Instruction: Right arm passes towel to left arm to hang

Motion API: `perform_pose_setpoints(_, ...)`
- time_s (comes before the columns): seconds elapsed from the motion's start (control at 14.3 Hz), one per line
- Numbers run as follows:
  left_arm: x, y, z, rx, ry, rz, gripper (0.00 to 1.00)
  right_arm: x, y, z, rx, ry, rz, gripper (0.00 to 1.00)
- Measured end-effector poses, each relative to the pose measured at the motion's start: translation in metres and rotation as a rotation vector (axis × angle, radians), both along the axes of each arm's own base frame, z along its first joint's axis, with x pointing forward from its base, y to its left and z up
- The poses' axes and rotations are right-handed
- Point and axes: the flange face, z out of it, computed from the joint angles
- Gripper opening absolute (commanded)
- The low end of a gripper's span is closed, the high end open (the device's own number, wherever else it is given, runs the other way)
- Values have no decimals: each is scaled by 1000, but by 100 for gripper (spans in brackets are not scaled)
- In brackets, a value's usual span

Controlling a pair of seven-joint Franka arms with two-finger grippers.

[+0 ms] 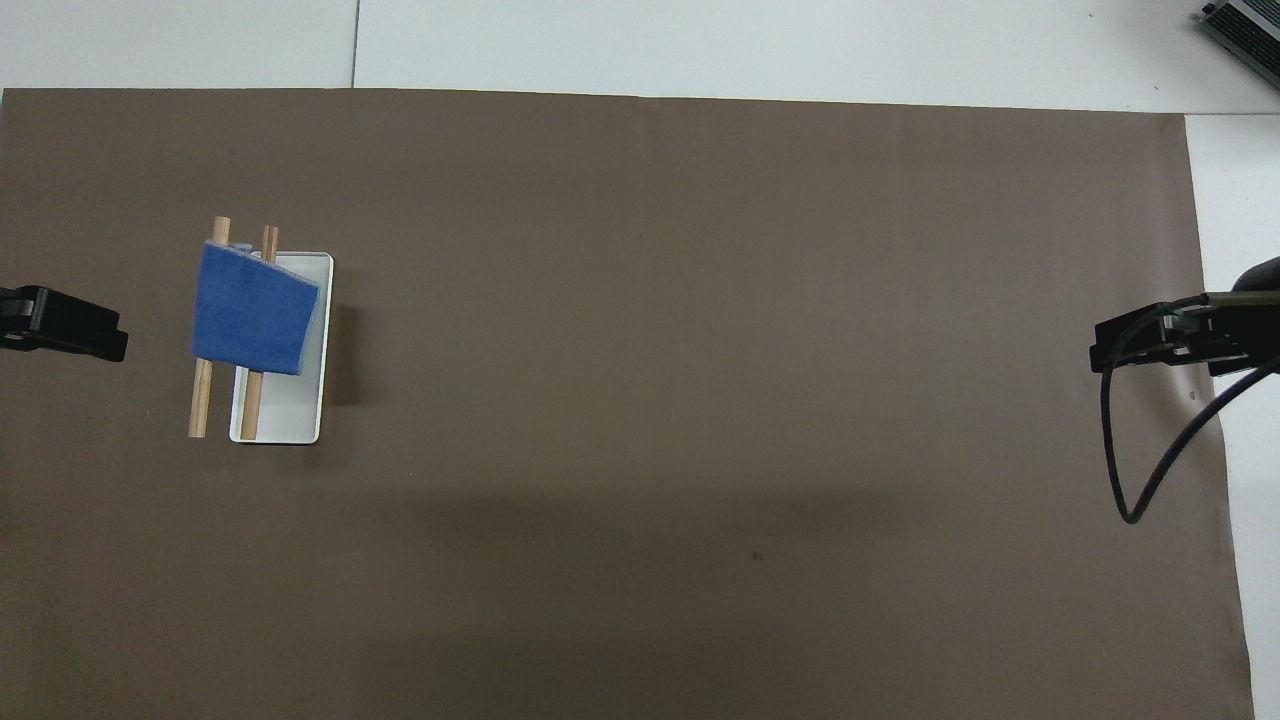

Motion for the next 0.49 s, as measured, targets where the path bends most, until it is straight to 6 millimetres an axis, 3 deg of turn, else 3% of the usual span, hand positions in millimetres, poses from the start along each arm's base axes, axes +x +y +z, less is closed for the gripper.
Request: perform_pose_setpoints(0.49,0,4,0,-2,5,-39,100,0,0,0,0,0,0,100)
